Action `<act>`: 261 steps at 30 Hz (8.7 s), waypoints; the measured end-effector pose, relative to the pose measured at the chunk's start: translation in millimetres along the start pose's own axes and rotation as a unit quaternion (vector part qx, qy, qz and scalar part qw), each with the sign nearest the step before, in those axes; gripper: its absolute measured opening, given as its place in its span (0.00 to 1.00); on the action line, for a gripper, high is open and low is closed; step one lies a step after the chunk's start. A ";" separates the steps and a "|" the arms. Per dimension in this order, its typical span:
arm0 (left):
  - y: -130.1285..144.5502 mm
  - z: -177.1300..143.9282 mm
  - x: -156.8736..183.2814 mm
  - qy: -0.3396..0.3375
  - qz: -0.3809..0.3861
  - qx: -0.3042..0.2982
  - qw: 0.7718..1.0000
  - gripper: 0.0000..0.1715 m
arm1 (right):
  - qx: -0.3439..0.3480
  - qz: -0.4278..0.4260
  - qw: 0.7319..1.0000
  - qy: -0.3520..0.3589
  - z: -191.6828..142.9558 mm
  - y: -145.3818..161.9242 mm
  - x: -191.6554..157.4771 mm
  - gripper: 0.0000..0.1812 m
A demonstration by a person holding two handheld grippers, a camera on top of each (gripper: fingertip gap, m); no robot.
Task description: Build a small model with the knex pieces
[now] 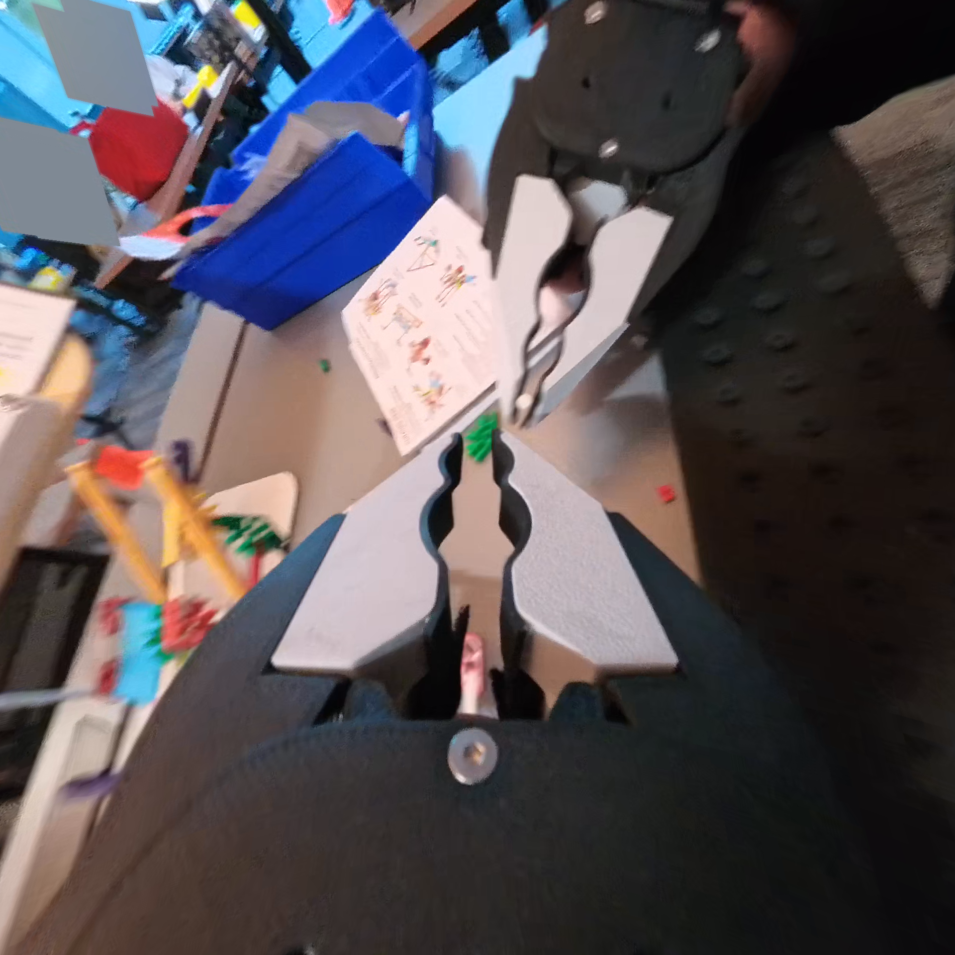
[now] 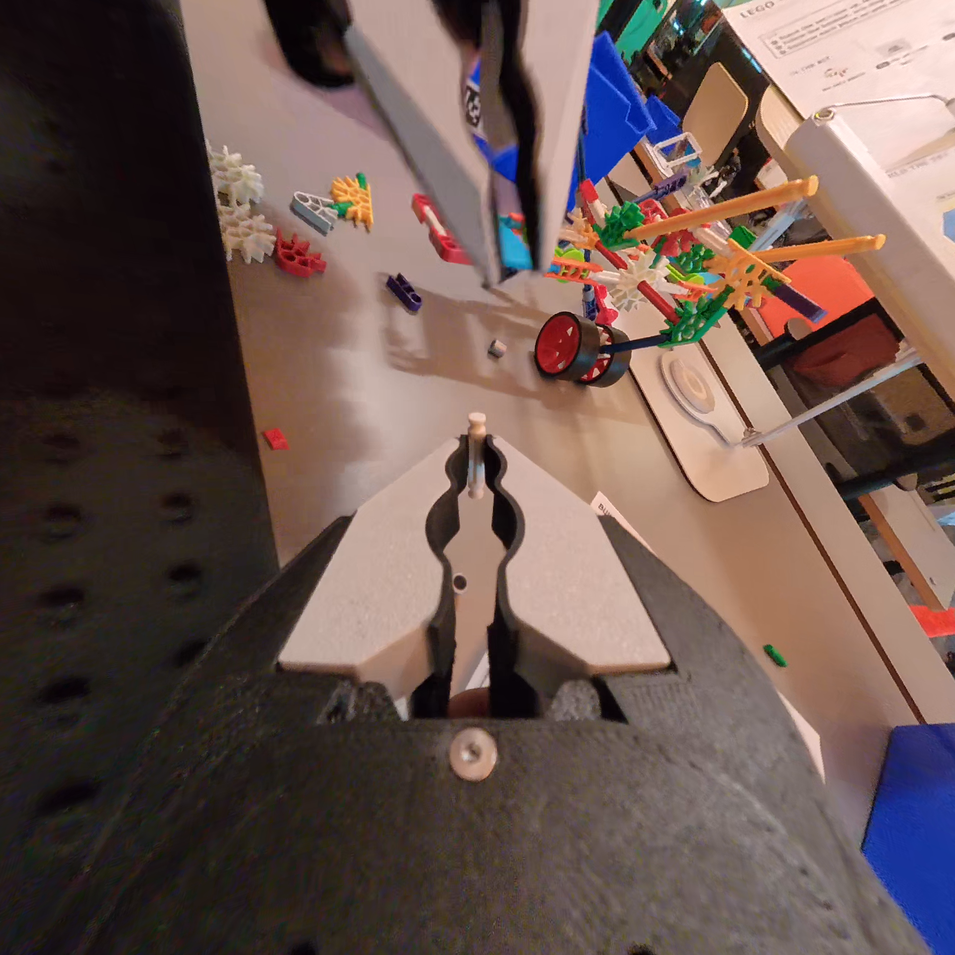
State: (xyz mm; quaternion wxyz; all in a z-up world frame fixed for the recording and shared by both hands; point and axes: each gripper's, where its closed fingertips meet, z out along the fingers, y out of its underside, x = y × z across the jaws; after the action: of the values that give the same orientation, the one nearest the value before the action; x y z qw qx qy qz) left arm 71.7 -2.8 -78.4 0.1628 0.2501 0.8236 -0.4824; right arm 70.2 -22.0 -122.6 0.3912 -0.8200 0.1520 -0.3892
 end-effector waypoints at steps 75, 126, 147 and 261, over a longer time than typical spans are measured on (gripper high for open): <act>185.2 -77.7 -158.1 -0.199 -0.257 -0.265 0.908 0.24 | -0.011 0.337 0.914 -0.225 125.2 -6.7 107.9 0.01; 128.4 29.7 -130.9 -0.177 -0.423 0.013 0.888 0.40 | 0.030 0.392 0.889 -0.236 165.1 -20.2 109.3 0.01; 117.6 26.4 -133.6 -0.138 -0.459 0.069 0.875 0.47 | 0.050 0.452 0.860 -0.233 167.7 -18.7 119.2 0.01; 135.2 -12.7 -143.2 -0.034 -0.561 0.142 0.815 0.02 | 0.056 0.367 0.909 -0.191 179.6 -40.7 95.3 0.01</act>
State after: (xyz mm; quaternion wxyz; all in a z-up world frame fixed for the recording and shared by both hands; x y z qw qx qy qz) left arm 266.0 27.2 -95.7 -0.1450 -0.2512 0.7377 -0.6096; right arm 265.9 45.5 -112.4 0.5733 -0.7417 0.3426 -0.0617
